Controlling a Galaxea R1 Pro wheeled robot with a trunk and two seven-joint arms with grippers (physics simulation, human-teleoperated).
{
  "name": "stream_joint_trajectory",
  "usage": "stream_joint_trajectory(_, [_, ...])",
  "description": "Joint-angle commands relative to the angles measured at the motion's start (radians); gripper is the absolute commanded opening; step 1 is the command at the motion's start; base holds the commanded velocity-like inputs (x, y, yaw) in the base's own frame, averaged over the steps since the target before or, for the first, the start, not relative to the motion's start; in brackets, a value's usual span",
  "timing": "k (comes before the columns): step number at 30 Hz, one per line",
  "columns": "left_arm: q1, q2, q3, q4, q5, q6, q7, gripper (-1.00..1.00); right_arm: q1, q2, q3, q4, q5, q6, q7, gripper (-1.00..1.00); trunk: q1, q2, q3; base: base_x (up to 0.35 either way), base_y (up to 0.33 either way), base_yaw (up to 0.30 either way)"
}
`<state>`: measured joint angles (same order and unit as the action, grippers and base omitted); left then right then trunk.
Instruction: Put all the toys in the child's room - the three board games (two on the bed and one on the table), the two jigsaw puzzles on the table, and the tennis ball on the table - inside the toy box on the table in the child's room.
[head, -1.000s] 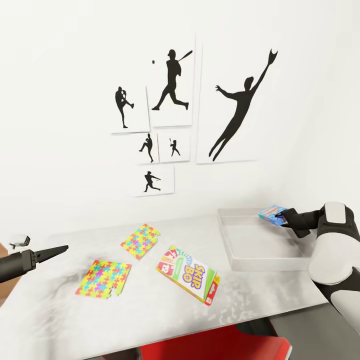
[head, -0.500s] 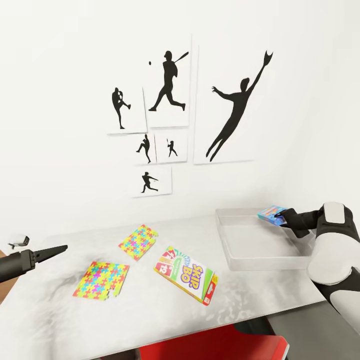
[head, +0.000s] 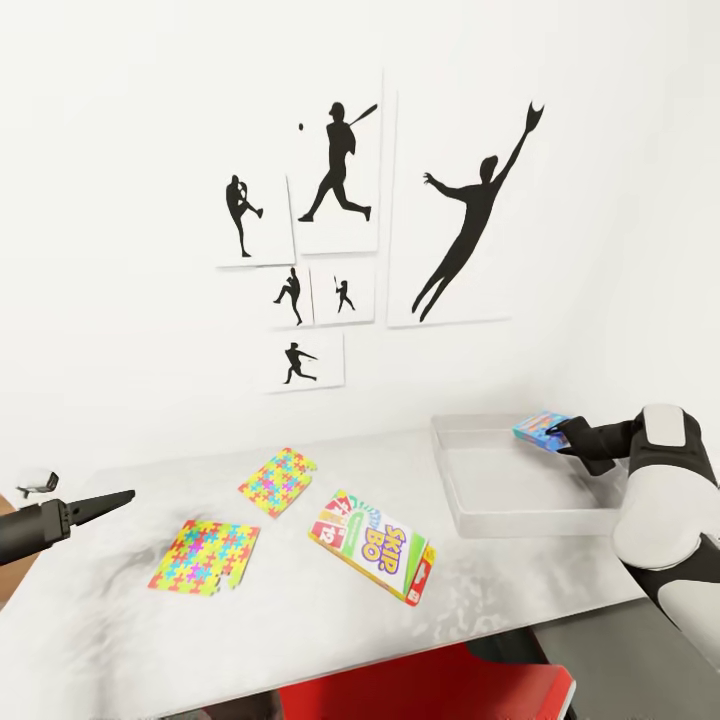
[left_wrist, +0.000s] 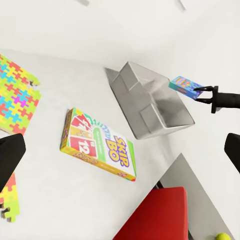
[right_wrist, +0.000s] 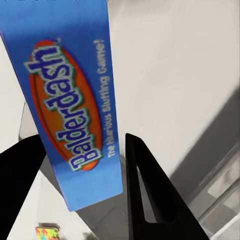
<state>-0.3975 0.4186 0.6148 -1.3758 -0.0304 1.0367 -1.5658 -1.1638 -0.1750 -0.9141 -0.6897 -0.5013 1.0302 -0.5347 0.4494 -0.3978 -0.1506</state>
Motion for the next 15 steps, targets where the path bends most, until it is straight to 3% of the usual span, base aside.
stream_joint_trajectory(1, [-0.001,0.000,0.000,0.000,-0.003,0.011,-0.005,1.00,-0.002,0.001,-0.002,0.000,-0.010,0.001,-0.011,-1.00,0.001,-0.002,-0.003,-0.009,0.002,0.000])
stream_joint_trajectory(11, [-0.001,0.000,0.000,-0.001,-0.003,0.011,-0.005,1.00,-0.007,0.002,0.001,0.005,-0.010,-0.001,-0.015,-1.00,0.001,-0.002,-0.014,-0.003,0.000,0.030])
stream_joint_trajectory(15, [-0.001,-0.001,-0.001,0.000,-0.003,0.011,-0.005,1.00,-0.009,0.002,0.000,0.006,-0.010,-0.002,-0.052,-1.00,0.001,-0.002,-0.020,0.000,0.000,0.067])
